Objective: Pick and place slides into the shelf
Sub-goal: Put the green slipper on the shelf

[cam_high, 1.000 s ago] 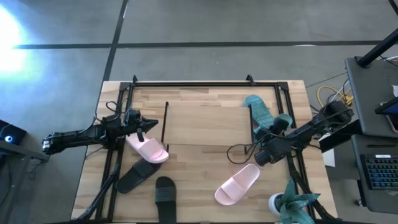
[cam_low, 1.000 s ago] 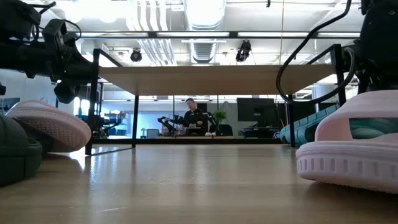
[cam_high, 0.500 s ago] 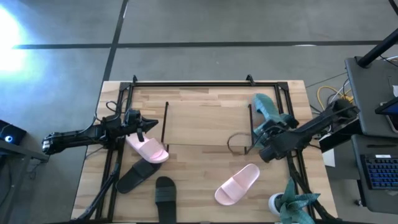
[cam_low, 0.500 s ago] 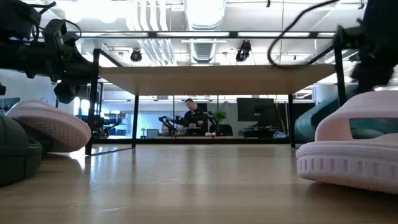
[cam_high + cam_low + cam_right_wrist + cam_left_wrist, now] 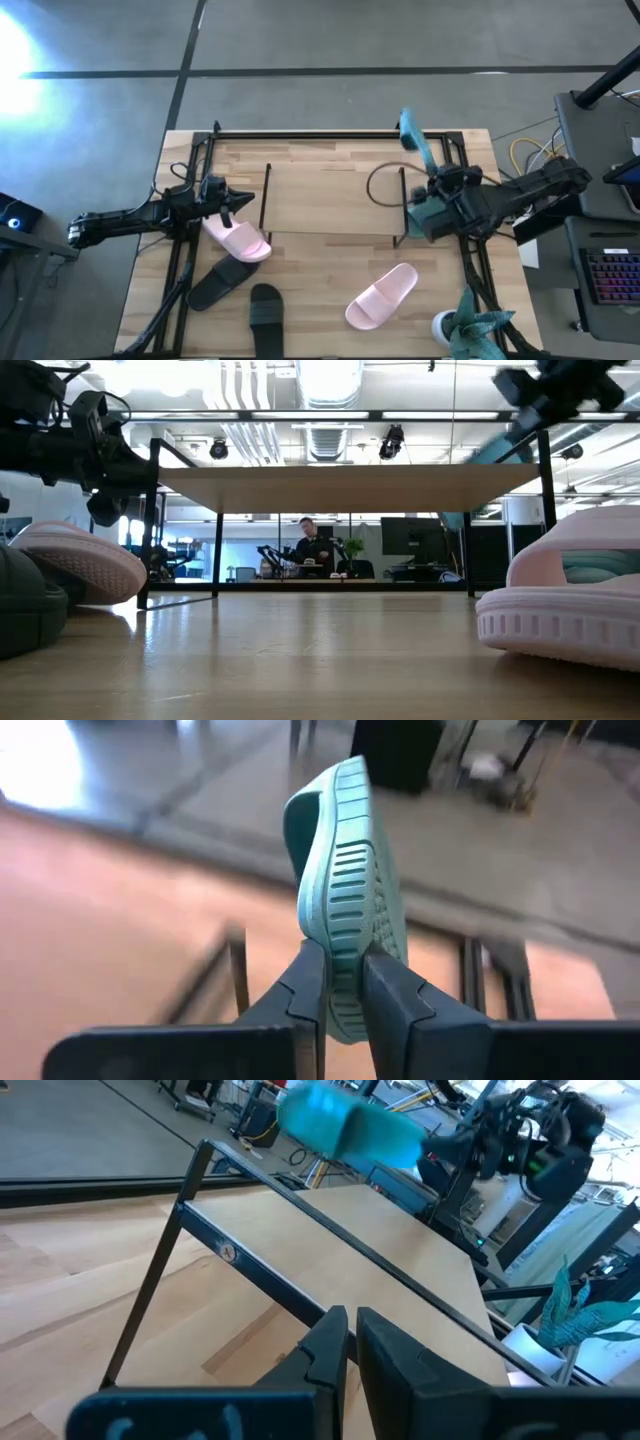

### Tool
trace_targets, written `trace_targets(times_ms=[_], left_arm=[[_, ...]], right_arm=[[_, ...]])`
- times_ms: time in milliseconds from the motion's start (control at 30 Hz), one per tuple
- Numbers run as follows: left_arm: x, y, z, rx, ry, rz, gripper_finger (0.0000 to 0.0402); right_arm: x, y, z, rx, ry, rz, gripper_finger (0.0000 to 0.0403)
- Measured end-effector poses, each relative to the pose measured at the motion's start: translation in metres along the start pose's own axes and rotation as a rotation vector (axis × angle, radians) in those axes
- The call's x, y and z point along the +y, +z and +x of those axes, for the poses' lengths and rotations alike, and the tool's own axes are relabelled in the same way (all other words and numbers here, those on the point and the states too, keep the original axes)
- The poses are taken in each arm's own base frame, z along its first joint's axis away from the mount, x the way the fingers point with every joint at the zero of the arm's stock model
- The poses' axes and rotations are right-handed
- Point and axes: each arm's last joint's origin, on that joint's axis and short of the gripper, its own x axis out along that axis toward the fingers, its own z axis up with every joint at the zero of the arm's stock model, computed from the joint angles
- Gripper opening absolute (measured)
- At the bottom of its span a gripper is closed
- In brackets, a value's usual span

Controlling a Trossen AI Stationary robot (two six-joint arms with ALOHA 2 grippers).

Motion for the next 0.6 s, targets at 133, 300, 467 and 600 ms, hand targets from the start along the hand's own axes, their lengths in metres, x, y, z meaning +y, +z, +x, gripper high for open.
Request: trace_targets(times_ms=[133, 300, 467, 600], left_arm=[[0.0, 0.0, 0.0, -0.002, -0.001, -0.001, 0.0012], [0.0, 0.0, 0.0, 0.0, 0.0, 0.0, 0.0012], [0.0, 0.0, 0.0, 0.0, 0.001, 0.0, 0.0012], [0.0, 0.0, 0.0, 0.0, 0.0, 0.0, 0.0012]], right_arm=[[0.0, 0.031, 0.0, -0.143, -0.023, 0.138, 0.0033], [-0.002, 0.063, -0.014, -0.176, 0.036, 0.336, 0.0029], [0.004, 0.08, -0.032, -0.157, 0.162, 0.566, 0.0028], [0.013, 0.086, -0.046, -0.119, 0.276, 0.796, 0.0028]])
